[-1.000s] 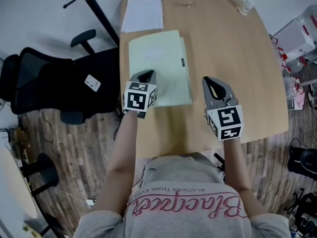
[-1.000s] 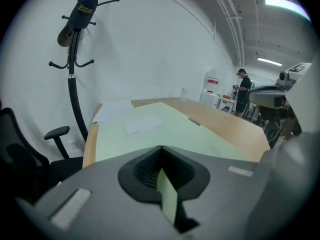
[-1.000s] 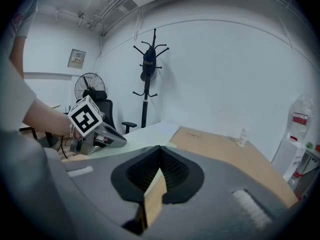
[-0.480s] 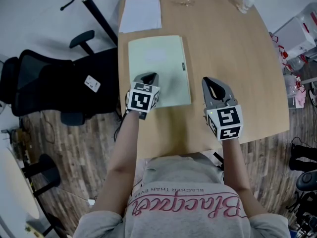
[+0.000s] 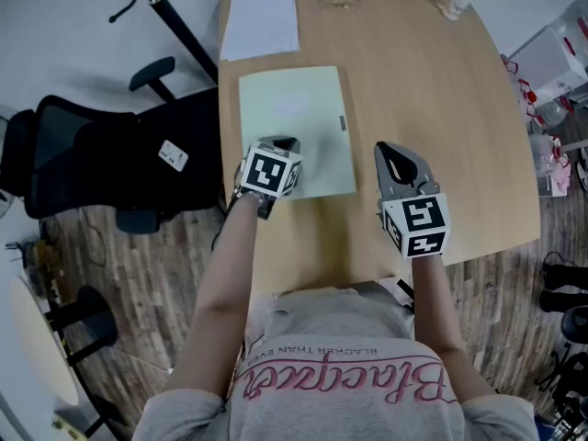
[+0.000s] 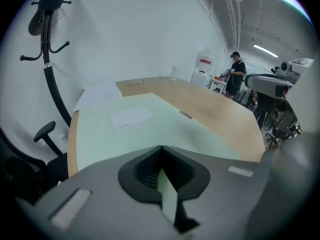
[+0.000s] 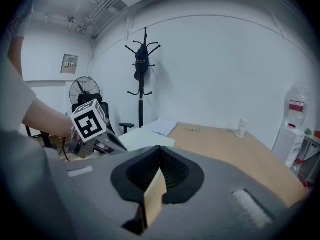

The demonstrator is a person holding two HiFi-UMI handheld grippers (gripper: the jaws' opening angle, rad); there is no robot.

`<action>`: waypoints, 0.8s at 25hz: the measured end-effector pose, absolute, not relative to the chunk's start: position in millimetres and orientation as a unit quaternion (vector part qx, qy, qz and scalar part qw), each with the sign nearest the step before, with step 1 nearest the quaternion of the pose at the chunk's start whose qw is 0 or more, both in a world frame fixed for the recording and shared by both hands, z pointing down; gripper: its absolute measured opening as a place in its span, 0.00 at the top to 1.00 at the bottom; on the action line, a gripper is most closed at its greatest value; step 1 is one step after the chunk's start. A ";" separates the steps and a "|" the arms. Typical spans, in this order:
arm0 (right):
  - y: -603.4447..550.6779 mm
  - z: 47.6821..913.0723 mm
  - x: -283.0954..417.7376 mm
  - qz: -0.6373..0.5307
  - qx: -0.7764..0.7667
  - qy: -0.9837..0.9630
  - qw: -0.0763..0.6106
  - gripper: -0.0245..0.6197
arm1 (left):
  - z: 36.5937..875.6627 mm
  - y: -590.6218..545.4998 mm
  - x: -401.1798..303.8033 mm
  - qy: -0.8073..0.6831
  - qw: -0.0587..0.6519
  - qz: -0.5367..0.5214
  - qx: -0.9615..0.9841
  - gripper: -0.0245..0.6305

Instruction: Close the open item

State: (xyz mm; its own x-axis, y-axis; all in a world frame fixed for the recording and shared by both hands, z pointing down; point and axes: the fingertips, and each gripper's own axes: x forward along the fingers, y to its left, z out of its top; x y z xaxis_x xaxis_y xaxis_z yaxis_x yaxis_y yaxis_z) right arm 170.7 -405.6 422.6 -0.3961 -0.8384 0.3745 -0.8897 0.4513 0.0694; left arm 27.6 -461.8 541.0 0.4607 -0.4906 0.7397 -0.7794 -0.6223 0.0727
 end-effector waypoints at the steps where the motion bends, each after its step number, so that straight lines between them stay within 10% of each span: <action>1: -405.8 422.6 170.7 0.072 0.519 -0.832 0.180 0.96 | 543.2 -461.4 28.2 -0.376 0.210 0.355 0.829 0.94; 20: -410.8 401.0 172.7 0.058 0.523 -0.835 0.161 0.96 | 540.9 -460.8 21.8 -0.326 0.156 0.498 0.788 0.94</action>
State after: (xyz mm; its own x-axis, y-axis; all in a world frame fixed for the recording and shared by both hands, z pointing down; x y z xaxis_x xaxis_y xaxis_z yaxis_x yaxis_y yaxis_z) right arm 172.7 -410.8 401.0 -0.4003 -0.8551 0.3294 -0.8924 0.4454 0.0718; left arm 21.8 -460.8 540.9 0.2908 -0.3588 0.8870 -0.6699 -0.7382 -0.0790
